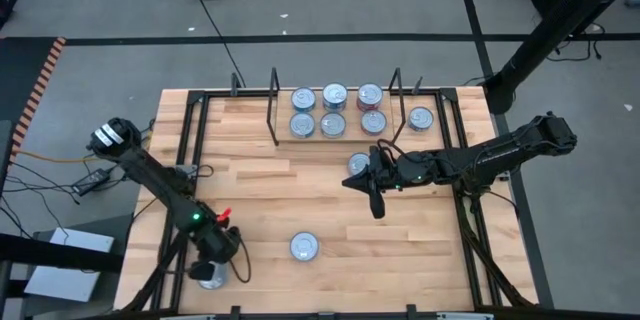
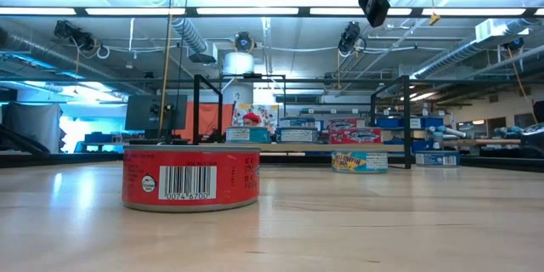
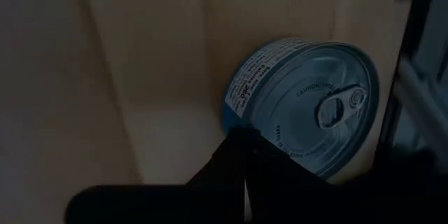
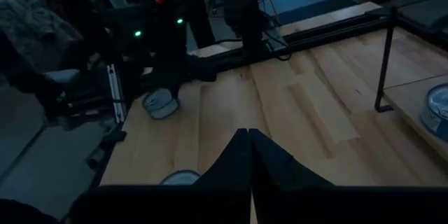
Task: Stack canned seafood by type on shelf
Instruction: Stack the yellow-blue tuna can on top of the yellow-blue tuna can on the shelf
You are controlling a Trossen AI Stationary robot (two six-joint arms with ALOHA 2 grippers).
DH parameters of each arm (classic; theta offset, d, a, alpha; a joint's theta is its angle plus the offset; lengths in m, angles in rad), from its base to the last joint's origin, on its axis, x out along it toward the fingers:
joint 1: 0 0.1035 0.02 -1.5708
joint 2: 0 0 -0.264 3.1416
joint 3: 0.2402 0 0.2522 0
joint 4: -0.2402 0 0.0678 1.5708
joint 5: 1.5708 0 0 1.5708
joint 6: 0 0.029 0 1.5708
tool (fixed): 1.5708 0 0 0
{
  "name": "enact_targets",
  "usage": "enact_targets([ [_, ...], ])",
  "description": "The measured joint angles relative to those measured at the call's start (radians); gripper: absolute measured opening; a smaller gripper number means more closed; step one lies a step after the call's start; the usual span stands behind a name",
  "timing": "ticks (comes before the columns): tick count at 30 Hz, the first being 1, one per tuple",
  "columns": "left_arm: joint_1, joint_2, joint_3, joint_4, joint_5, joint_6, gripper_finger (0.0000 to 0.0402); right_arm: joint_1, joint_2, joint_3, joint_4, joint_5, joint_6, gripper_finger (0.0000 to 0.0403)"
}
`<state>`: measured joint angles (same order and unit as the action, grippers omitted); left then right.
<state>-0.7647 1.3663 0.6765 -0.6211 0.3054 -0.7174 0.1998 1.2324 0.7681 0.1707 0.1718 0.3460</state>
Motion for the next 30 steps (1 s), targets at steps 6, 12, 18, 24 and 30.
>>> enact_targets([
  [6,0.127,0.0,0.0,0.049,-0.059,-0.027,0.0001,0.0,-0.003,0.0,0.0,-0.017,-0.009,0.0003],
  [12,0.291,0.001,0.0,0.131,-0.168,0.002,0.0001,0.0,-0.003,0.0,0.0,-0.019,-0.001,0.0003],
  [18,0.484,0.003,-0.002,0.21,-0.304,0.042,0.0001,0.0,-0.003,0.0,0.0,-0.019,0.046,0.0003],
  [24,0.67,0.003,-0.002,0.318,-0.415,0.143,0.0,0.0,-0.003,0.0,-0.009,-0.019,0.052,0.0003],
  [30,0.774,0.009,-0.049,0.584,-0.45,0.214,0.0,0.0,-0.003,0.001,-0.057,-0.035,0.078,0.0003],
])
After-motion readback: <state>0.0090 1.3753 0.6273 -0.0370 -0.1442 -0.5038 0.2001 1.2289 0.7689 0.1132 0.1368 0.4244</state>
